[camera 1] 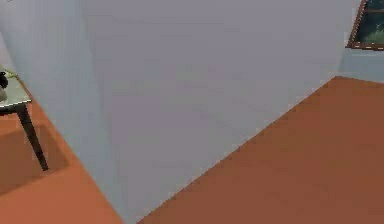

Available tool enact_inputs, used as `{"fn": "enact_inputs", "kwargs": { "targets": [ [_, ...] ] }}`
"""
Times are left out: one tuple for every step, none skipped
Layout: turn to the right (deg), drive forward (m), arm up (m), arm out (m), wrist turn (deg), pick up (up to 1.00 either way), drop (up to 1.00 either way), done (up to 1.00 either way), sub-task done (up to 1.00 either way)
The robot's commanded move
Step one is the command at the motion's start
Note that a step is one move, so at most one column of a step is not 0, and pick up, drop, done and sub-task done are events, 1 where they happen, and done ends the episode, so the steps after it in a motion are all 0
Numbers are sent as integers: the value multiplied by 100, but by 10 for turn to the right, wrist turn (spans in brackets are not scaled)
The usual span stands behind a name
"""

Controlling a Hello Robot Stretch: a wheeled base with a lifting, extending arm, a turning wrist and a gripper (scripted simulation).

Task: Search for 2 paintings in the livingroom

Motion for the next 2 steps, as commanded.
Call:
{"fn": "enact_inputs", "kwargs": {
  "targets": [
    [-450, 0, 0, 0, 0, 0, 0, 0, 0],
    [-450, 0, 0, 0, 0, 0, 0, 0, 0]
  ]
}}
